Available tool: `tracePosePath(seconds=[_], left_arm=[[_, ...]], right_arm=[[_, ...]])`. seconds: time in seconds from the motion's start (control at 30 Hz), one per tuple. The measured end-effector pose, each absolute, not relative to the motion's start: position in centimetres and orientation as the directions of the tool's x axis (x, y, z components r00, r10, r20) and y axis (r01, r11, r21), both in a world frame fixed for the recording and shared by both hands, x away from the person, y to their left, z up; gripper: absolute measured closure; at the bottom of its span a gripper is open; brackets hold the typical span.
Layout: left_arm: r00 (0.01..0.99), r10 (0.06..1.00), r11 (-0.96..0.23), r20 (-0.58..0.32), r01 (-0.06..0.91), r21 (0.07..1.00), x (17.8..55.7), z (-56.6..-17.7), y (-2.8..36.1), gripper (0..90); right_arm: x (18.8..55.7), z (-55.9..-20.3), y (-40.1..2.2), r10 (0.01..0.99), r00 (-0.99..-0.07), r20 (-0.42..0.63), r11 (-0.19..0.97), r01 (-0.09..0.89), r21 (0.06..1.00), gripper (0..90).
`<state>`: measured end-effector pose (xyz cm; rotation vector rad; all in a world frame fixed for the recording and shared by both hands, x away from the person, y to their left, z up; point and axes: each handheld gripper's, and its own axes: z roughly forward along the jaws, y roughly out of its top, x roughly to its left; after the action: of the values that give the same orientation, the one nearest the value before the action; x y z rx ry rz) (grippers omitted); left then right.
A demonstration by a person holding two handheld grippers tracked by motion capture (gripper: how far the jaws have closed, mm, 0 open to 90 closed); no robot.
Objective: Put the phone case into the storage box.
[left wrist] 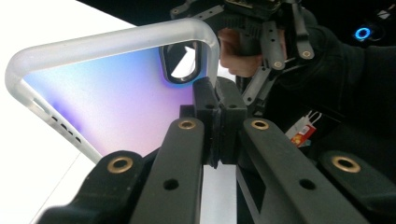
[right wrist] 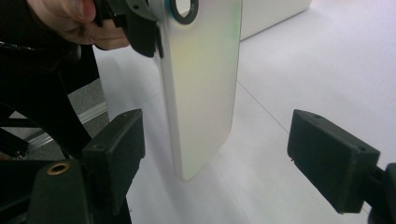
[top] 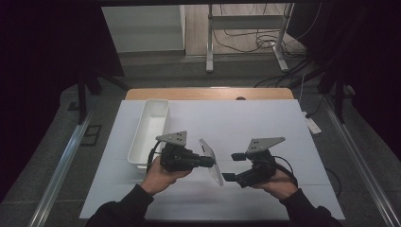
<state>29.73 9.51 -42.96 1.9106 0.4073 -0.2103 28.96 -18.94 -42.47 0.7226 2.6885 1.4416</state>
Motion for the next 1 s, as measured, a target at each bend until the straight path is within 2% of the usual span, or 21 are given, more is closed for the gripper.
tracePosePath(seconds=[1.0], left_arm=[[0.915,0.33,-0.361,-0.232,0.349,0.865,30.2,-41.5,10.6,88.6]], right_arm=[[28.3,-42.9,-20.8,0.52,-0.848,0.103,0.525,0.413,0.745,8.3]])
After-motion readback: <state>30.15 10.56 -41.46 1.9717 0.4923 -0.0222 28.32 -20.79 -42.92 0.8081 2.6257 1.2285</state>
